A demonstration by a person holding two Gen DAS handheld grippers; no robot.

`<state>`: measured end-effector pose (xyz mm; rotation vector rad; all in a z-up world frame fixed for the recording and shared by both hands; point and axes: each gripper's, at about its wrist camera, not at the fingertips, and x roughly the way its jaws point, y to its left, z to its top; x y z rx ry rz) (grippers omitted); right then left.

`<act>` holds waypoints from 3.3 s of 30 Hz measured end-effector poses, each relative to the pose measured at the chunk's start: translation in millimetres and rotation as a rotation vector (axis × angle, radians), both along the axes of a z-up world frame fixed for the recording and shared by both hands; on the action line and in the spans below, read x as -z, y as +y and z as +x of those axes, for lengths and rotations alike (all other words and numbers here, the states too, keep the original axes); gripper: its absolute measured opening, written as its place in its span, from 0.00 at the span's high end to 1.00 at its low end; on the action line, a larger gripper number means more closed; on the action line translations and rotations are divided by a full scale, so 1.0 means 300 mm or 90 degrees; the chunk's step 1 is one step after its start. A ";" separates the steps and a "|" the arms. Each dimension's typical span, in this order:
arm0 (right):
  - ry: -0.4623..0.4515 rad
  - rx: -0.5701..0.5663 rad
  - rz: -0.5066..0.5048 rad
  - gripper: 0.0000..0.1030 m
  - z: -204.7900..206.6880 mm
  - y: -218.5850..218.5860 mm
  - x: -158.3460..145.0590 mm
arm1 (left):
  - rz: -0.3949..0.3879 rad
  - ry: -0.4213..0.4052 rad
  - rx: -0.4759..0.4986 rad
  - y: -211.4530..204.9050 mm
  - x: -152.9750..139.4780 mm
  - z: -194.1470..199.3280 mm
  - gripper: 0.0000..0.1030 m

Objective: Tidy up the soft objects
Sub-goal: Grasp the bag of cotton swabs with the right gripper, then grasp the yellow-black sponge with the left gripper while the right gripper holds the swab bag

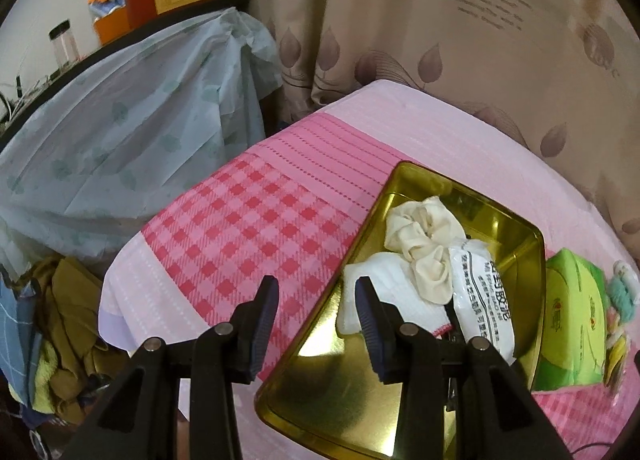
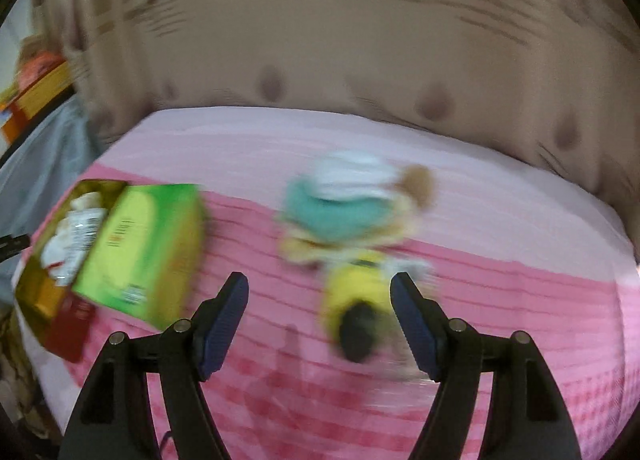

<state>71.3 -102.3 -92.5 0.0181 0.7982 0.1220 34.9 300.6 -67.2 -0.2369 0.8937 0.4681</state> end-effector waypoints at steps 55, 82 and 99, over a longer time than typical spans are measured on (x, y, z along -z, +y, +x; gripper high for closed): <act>0.033 0.175 0.010 0.76 -0.095 -0.582 0.257 | -0.074 0.096 0.561 -1.248 0.085 0.169 0.56; 0.029 0.162 0.051 0.70 -0.094 -0.597 0.262 | -0.068 0.124 0.577 -1.392 0.190 0.348 0.51; 0.029 0.162 0.057 0.68 -0.096 -0.599 0.259 | -0.101 0.103 0.562 -1.350 0.220 0.343 0.56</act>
